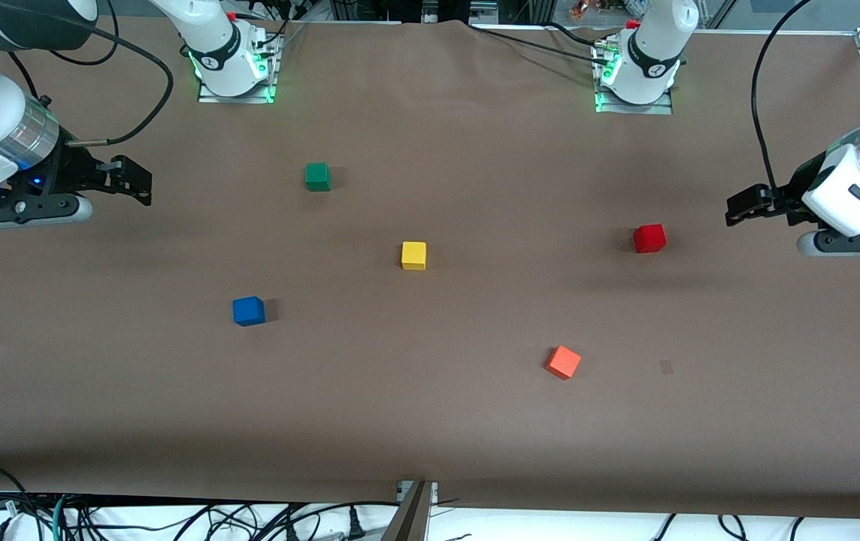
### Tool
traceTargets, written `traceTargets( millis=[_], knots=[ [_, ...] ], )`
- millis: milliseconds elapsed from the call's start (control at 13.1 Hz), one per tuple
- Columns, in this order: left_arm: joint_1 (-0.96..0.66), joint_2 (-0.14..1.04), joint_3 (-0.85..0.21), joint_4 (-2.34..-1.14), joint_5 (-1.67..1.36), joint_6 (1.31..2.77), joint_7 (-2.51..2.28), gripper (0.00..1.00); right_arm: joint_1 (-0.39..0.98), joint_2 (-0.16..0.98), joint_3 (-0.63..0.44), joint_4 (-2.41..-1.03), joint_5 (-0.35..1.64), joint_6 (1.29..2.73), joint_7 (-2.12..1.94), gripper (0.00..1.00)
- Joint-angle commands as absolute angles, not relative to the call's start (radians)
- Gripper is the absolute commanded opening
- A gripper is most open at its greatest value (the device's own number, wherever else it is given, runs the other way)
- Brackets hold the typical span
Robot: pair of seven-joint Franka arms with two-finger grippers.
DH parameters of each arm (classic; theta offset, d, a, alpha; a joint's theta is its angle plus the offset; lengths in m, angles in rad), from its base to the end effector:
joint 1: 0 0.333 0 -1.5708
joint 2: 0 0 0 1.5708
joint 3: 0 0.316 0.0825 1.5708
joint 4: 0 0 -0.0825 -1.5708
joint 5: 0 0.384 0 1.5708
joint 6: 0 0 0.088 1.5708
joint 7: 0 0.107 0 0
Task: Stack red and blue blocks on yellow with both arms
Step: 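Move the left gripper toward the red cube, then lower the left gripper over the red cube and close on it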
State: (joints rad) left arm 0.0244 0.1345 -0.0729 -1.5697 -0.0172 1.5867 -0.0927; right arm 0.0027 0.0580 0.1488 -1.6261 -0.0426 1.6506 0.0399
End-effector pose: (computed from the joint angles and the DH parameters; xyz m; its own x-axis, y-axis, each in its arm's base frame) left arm 0.5898 -0.0279 0.5494 0.9919 0.0443 -0.1189 0.0465 -0.9988 0.0159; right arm 0.5701 0.0805 0.5728 0.9929 0.1147 -0.0315 0.1158 -0.9927 0.0350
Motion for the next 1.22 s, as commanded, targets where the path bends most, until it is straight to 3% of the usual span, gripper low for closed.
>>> traceTargets(
  millis=[0, 382, 687, 1145],
  knots=[
    [0.034, 0.159, -0.075, -1.543, -0.035, 1.577, -0.071, 1.0, 0.002, 0.058, 0.152, -1.611, -0.038, 1.634, 0.051, 1.0],
    [0.032, 0.198, -0.075, -1.575, -0.026, 1.612, -0.071, 1.0, 0.002, 0.058, 0.152, -1.612, -0.038, 1.632, 0.051, 1.0],
    [0.014, 0.189, -0.075, -1.75, -0.028, 1.777, -0.071, 1.0, 0.002, 0.058, 0.152, -1.611, -0.04, 1.632, 0.051, 1.0],
    [-0.014, 0.14, -0.077, -2.118, -0.028, 2.03, -0.078, 1.0, 0.002, 0.06, 0.152, -1.612, -0.04, 1.631, 0.051, 1.0]
  ],
)
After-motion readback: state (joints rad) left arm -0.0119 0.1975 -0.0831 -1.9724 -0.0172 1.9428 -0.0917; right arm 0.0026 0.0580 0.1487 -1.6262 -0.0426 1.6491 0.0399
